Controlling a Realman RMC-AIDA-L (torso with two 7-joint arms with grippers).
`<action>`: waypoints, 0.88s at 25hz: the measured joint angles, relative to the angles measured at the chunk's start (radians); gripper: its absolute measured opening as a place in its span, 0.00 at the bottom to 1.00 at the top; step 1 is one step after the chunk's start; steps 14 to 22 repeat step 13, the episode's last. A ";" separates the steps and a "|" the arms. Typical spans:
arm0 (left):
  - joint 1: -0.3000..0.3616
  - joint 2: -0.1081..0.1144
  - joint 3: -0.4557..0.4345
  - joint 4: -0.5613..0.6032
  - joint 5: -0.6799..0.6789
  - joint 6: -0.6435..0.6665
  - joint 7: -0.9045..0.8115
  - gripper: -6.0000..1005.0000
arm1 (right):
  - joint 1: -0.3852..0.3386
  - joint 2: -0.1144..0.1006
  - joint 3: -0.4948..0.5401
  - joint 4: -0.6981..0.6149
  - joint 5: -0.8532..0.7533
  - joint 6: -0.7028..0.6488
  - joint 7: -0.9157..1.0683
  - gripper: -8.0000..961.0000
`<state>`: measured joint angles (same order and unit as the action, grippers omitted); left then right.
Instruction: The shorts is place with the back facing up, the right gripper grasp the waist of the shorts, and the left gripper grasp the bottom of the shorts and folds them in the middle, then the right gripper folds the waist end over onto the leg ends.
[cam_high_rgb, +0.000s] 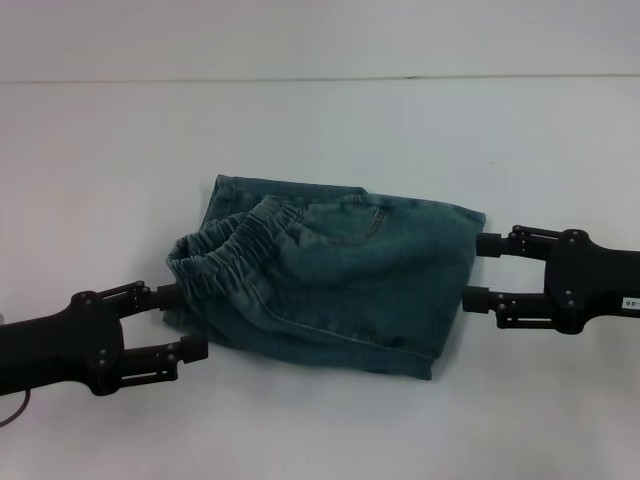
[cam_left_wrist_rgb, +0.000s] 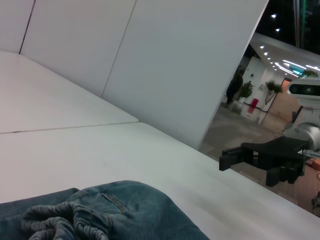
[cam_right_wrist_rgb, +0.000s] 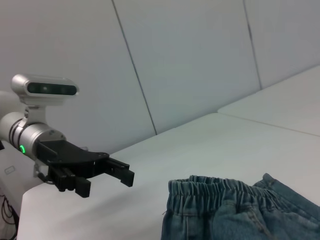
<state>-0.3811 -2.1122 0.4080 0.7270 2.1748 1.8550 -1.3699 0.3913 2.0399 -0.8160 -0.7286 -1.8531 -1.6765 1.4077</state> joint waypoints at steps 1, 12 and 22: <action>0.000 -0.001 0.000 0.000 0.000 0.000 0.000 0.84 | -0.001 0.001 0.000 0.000 0.000 0.002 0.000 0.90; 0.001 -0.003 0.000 0.000 0.000 0.003 0.000 0.84 | -0.009 0.003 0.000 0.001 0.000 0.005 -0.002 0.90; 0.001 -0.003 0.000 0.000 0.000 0.003 0.000 0.84 | -0.009 0.003 0.000 0.002 0.000 0.005 -0.002 0.90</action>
